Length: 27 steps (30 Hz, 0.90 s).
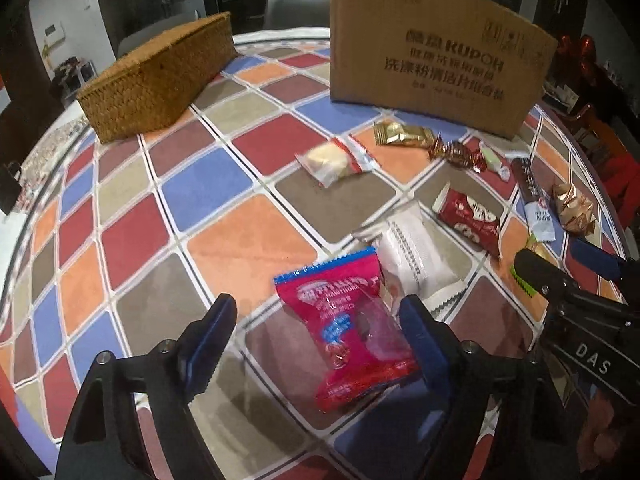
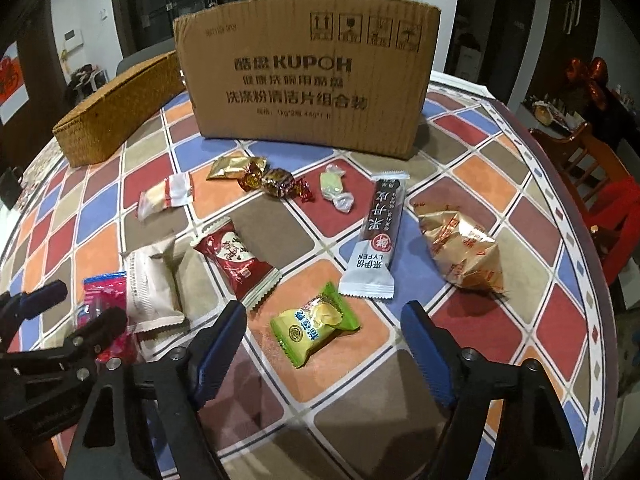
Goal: Organize snacks
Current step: 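Grasp the pink-red candy bag with the left gripper while the right grasps the green-yellow snack, then lift both held snacks and carry them over the open cardboard box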
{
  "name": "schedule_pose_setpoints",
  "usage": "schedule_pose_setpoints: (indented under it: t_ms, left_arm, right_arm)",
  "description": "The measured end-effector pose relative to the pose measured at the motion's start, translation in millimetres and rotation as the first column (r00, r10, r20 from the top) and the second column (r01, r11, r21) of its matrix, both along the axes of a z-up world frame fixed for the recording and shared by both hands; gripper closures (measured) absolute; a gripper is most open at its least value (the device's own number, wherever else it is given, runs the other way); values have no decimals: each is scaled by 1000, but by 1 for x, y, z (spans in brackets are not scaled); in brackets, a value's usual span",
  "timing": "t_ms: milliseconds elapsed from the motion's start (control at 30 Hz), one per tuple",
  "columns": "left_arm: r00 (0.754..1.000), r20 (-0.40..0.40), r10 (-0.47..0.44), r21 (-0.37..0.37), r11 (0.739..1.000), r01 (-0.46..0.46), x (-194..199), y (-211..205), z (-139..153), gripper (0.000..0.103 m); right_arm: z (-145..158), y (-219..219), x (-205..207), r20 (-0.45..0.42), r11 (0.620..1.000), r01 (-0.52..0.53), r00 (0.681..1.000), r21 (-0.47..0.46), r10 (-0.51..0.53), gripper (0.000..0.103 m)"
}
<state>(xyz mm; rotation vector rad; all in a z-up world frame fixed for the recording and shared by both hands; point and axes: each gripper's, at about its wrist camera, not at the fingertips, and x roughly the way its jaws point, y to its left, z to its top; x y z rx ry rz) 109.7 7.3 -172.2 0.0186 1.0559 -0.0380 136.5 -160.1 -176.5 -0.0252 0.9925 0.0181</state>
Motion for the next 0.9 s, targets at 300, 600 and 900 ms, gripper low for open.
schedule_pose_setpoints:
  t_ms: [300, 600, 900]
  left_arm:
    - [1000, -21, -10, -37, 999, 9, 1, 1, -6, 46]
    - [999, 0, -35, -66, 997, 35, -1, 0, -2, 63]
    - [998, 49, -35, -58, 998, 38, -7, 2, 15, 64]
  right_arm:
    - [-13, 0, 5, -13, 1000, -4, 1000, 13, 4, 42]
    - [-11, 3, 2, 1, 999, -36, 999, 28, 36, 70]
    - [1, 1, -4, 27, 998, -40, 999, 46, 39, 73]
